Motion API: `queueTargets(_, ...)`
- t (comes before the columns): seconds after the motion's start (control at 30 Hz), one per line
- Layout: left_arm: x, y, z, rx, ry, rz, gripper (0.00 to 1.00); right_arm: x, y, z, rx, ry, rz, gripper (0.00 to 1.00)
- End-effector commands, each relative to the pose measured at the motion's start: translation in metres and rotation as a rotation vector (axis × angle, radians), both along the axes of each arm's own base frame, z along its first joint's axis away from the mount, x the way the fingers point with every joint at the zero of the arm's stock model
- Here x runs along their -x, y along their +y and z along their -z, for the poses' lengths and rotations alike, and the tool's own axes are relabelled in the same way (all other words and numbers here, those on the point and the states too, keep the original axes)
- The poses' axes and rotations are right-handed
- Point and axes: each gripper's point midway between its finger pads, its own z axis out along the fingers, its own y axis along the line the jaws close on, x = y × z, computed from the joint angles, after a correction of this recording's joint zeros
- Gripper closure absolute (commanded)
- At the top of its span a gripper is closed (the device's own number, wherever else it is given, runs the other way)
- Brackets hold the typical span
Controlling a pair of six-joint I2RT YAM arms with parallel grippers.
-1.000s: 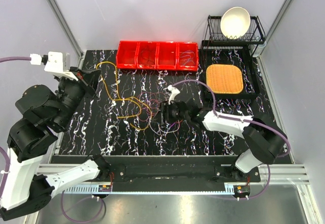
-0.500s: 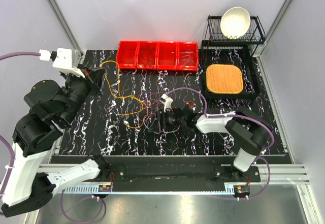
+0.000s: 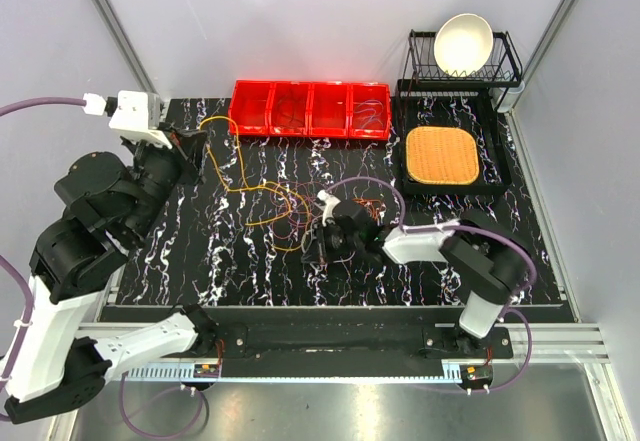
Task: Untangle the cables
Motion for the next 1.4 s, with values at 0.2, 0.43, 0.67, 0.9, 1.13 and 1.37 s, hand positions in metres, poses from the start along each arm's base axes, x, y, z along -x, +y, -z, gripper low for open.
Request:
queueTargets(0.2,-0.004,0.024,0.0,-0.021,-0.011,-0.126,0.99,-0.075,-0.133,-0.13,-0.07,-0.225,0.475,1.0)
queueTargets(0.43,-0.022,-0.002,0.045,-0.041,0.088,-0.101,1.0,-0.007,-0.099,-0.22,-0.387,-0.287,0.077,1.0)
queueTargets(0.67,-0.039,-0.055,0.089,-0.017,0.196,0.035,1.0,0.029,-0.078,-0.225,-0.48,-0.176,-0.238,1.0)
queueTargets(0.9,-0.058,-0.066,0.098,-0.04,0.216,-0.002,1.0,0.063,-0.083,-0.244,-0.579,-0.152,-0.419,1.0)
queueTargets(1.13,-0.074,-0.097,0.043,0.041,0.156,0.075,1.0,0.05,-0.063,-0.194,-0.453,0.012,-0.411,1.0)
queueTargets(1.37,-0.09,-0.095,0.03,-0.022,0.152,0.016,1.0,0.039,-0.056,-0.191,-0.393,-0.09,-0.289,1.0)
